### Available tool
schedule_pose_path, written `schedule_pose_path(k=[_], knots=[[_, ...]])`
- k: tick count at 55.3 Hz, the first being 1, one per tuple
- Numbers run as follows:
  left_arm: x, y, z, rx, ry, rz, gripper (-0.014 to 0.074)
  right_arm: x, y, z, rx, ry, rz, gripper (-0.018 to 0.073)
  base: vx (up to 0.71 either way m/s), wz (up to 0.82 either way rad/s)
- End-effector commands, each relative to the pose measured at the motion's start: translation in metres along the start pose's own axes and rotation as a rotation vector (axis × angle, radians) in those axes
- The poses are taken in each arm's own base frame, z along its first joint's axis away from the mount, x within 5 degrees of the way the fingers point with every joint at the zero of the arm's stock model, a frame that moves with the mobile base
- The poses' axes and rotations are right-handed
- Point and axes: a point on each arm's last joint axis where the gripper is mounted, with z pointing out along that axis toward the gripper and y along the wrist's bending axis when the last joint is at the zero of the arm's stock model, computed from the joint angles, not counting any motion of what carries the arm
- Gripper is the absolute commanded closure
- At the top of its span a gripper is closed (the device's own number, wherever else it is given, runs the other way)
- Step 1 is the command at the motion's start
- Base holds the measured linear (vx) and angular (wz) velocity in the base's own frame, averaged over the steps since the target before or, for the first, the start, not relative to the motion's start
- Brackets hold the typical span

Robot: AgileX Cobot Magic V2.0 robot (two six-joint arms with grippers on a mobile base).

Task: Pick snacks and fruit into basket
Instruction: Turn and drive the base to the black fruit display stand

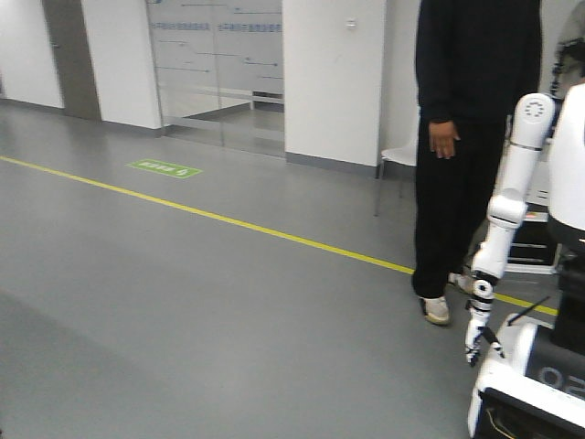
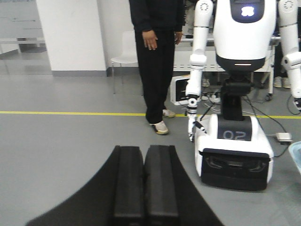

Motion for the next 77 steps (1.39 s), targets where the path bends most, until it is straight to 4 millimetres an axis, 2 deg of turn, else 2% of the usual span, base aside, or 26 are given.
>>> schedule_pose_path(k=[1,36,77], knots=[[-0.0106,0.0006,-0.0004,-0.008,-0.030,-0.017,0.0596,-0.0133,0.0029,-0.0022,-0.034,-0.065,0.000,0.0566,-0.04,0.63],[-0.0106,0.0006,-0.0004,-0.008,-0.030,-0.017,0.0596,-0.0133,0.0029,-0.0022,-0.034,-0.065,0.000,0.0566,0.02,0.65],[-0.0106,0.0006,-0.0004,-0.008,-0.030,-0.017,0.0596,-0.0133,0.0029,-0.0022,-0.034,-0.064,0.000,0.0566,0.14,0.63]])
